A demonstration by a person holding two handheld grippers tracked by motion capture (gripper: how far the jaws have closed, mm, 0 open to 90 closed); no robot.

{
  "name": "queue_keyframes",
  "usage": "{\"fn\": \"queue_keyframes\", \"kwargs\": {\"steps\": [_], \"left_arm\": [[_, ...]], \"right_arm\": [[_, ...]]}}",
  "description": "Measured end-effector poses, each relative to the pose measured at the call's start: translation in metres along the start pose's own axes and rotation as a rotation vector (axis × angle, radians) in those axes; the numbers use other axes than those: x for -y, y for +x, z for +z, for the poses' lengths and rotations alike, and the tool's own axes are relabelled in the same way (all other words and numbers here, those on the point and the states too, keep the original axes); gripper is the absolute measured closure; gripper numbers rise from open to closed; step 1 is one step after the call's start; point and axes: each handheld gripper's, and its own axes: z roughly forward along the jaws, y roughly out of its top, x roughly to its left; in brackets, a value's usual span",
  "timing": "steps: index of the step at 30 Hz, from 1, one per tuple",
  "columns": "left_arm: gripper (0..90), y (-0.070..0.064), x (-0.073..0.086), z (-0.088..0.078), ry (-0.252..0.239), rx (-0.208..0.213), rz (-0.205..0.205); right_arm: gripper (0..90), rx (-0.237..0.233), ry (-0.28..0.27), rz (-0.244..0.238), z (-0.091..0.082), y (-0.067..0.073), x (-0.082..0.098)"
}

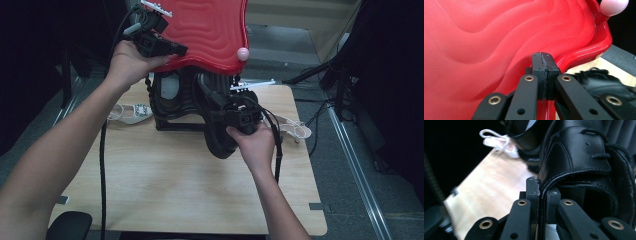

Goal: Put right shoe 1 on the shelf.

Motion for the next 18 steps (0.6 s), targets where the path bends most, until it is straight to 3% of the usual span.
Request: {"fn": "queue_keyframes", "kwargs": {"steps": [1,3,5,7,12,18], "left_arm": [[90.0,0.000,0.000,0.000,0.001,0.002,0.000],[90.0,0.000,0.000,0.000,-0.001,0.006,-0.003],[90.0,0.000,0.001,0.000,-0.008,0.007,-0.003],[90.0,0.000,0.002,0.000,-0.015,0.001,0.026],[90.0,0.004,0.003,0.000,-0.025,0.033,0.013],[90.0,0.005,0.003,0.000,-0.024,0.039,0.014]], "right_arm": [[86.3,0.038,-0.019,-0.026,0.008,0.000,0.000],[86.2,0.054,-0.024,-0.035,0.011,0.001,0.000],[86.3,0.132,-0.039,-0.054,0.024,0.005,0.001],[86.4,0.127,-0.058,-0.047,0.029,0.005,0.002],[86.2,0.146,-0.068,-0.059,0.038,0.011,0.000],[85.3,0.196,-0.105,-0.089,0.054,0.022,-0.002]]}}
